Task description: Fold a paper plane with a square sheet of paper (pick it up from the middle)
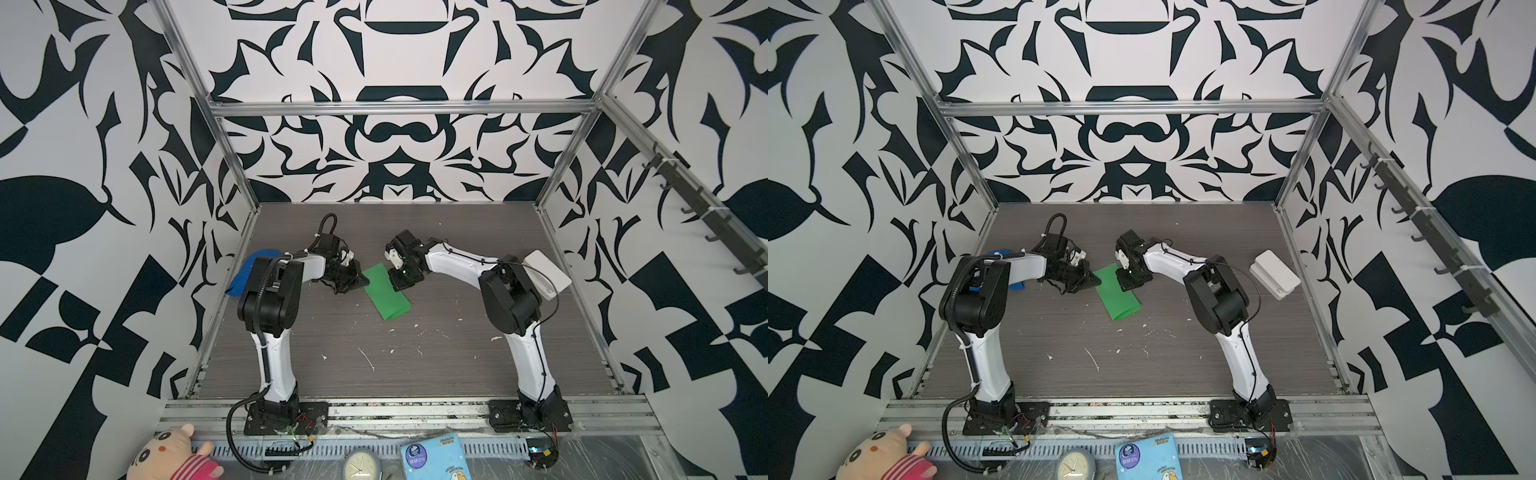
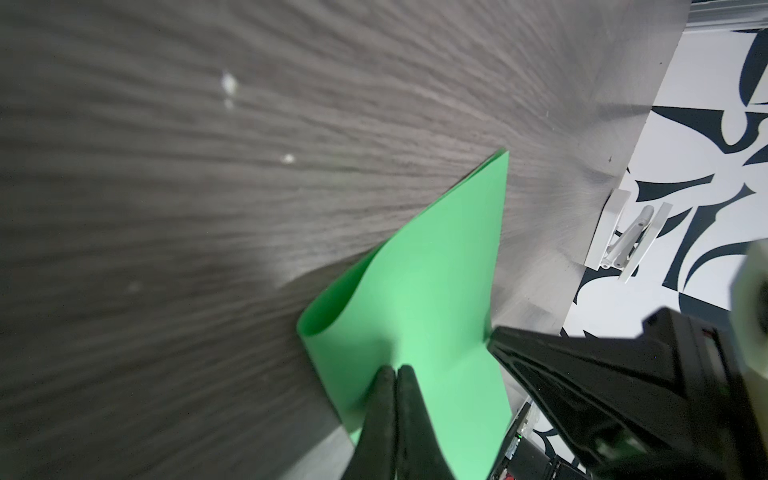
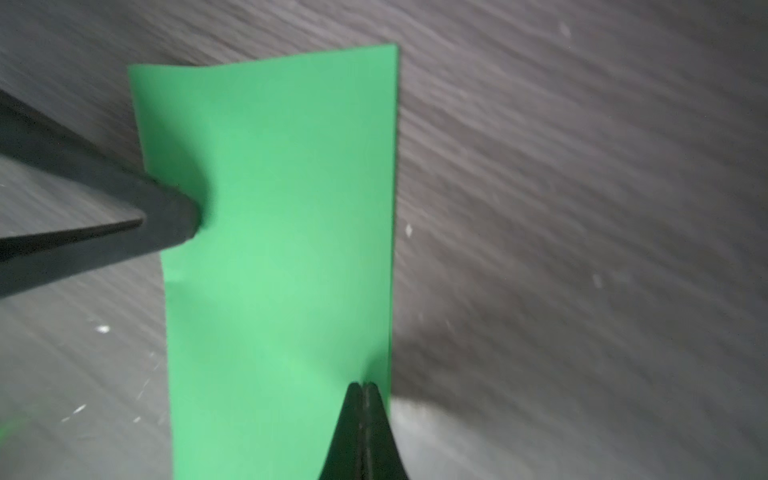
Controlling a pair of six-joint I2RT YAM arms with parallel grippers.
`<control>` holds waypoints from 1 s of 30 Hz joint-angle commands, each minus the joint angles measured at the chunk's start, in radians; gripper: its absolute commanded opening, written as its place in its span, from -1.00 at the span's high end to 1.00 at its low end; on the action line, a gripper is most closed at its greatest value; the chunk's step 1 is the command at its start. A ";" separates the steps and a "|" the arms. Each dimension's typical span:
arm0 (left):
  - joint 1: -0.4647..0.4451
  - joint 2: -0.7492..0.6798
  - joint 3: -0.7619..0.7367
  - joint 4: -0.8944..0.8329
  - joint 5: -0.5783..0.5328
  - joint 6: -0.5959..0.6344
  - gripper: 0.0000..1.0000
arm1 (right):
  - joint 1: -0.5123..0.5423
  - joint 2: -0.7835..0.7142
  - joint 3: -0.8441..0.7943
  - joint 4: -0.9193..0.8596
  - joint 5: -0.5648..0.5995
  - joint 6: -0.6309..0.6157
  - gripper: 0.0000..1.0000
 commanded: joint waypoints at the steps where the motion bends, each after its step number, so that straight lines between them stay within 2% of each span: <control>1: 0.004 0.015 -0.042 -0.027 -0.079 0.006 0.90 | 0.047 -0.115 -0.045 0.064 -0.037 0.265 1.00; 4: 0.004 0.015 -0.045 -0.022 -0.086 0.003 0.90 | 0.103 -0.097 -0.062 0.130 -0.065 0.405 1.00; 8: 0.004 0.018 -0.045 -0.019 -0.090 0.003 0.90 | 0.138 -0.037 -0.054 0.202 -0.091 0.501 1.00; 11: 0.004 0.021 -0.044 -0.020 -0.097 0.003 0.90 | 0.140 0.017 -0.010 0.200 -0.116 0.504 1.00; 15: 0.004 0.022 -0.053 -0.014 -0.098 0.003 0.90 | 0.138 0.047 0.015 0.181 -0.082 0.495 1.00; 25: 0.006 0.022 -0.056 -0.016 -0.101 0.005 0.91 | 0.125 -0.029 -0.083 0.362 -0.125 0.484 1.00; 30: 0.006 0.026 -0.056 -0.014 -0.101 0.003 0.90 | 0.112 -0.003 -0.049 0.277 -0.068 0.484 1.00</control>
